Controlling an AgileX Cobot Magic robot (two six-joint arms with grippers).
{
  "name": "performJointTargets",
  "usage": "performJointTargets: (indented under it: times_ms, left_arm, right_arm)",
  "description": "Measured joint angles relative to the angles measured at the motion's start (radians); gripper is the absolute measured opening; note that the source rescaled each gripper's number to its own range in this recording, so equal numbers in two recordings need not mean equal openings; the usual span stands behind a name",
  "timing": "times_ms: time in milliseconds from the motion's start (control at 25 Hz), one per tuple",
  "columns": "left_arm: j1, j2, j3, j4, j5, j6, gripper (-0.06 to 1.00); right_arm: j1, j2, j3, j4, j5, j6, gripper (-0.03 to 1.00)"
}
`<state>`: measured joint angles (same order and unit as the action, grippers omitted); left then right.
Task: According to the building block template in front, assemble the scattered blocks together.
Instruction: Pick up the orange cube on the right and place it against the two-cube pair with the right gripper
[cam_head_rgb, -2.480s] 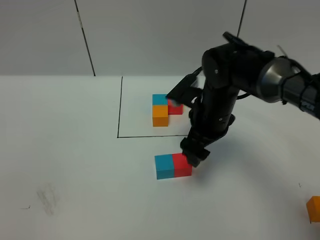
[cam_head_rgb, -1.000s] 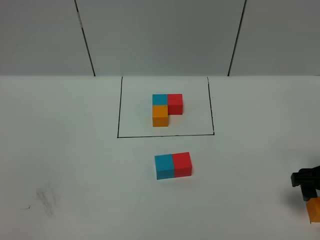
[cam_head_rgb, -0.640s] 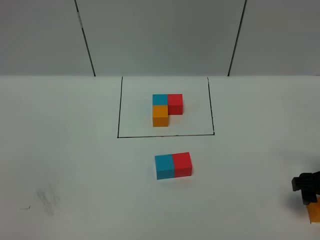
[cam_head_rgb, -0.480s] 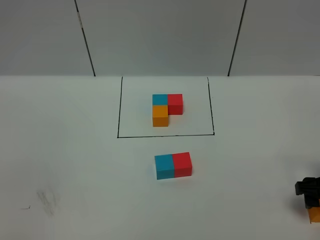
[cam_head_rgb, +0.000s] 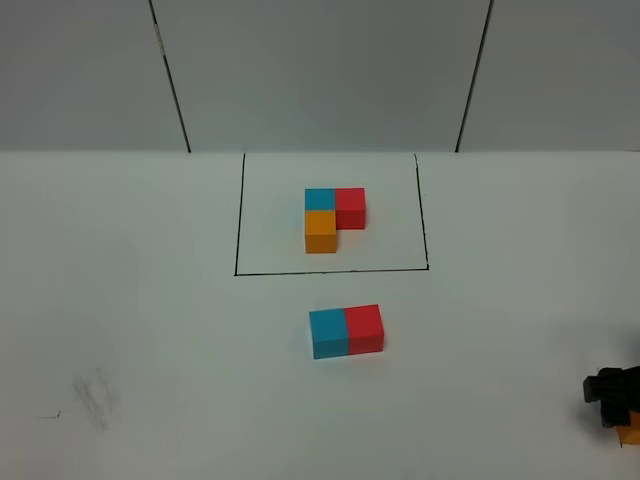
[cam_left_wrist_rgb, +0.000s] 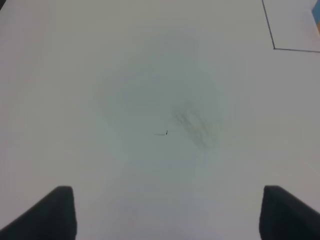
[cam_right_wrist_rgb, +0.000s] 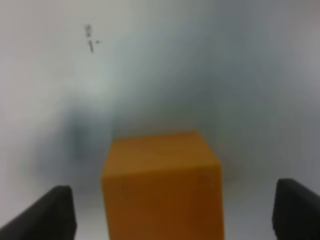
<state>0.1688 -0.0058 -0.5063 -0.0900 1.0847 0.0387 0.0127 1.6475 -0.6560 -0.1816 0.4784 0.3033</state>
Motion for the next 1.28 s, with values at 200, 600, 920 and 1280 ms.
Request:
performJointTargets:
  times_ms: [200,600,920,1280]
  left_arm:
    - [0.0,0.0,0.0,0.0,0.0,0.0,0.65]
    - [0.0,0.0,0.0,0.0,0.0,0.0,0.65]
    - [0.0,0.0,0.0,0.0,0.0,0.0,0.65]
    - [0.0,0.0,0.0,0.0,0.0,0.0,0.65]
  right_arm:
    - [0.0,0.05,0.002,0.0,-0.037,-0.004,0.69]
    - [0.0,0.058,0.003,0.002,-0.044,-0.034,0.01]
    - [0.041,-0.107,-0.002,0.042,0.025,-0.058,0.01]
    - [0.284,-0.256,-0.144,0.304,0.194,-0.053,0.01]
